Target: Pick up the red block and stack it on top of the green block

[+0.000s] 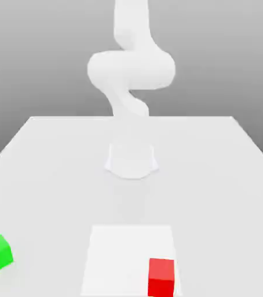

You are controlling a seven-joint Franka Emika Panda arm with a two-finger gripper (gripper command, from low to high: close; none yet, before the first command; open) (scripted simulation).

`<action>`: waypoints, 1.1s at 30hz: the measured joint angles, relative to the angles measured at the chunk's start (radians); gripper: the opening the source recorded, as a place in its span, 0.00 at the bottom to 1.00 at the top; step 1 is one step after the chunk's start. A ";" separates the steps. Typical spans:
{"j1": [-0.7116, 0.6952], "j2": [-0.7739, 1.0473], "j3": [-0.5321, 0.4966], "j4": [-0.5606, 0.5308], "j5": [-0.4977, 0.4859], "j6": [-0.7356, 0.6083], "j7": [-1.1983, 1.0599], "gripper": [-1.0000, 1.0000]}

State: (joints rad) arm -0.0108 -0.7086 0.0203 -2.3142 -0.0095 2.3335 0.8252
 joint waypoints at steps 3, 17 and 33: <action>-0.013 0.114 0.025 -0.018 -0.013 0.042 0.033 0.50; -0.032 0.623 0.098 -0.096 -0.073 0.228 0.180 0.50; 0.017 1.088 0.077 -0.119 -0.101 0.477 0.264 0.00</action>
State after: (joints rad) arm 0.0059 0.3797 0.0974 -2.4331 -0.1105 2.8106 1.0896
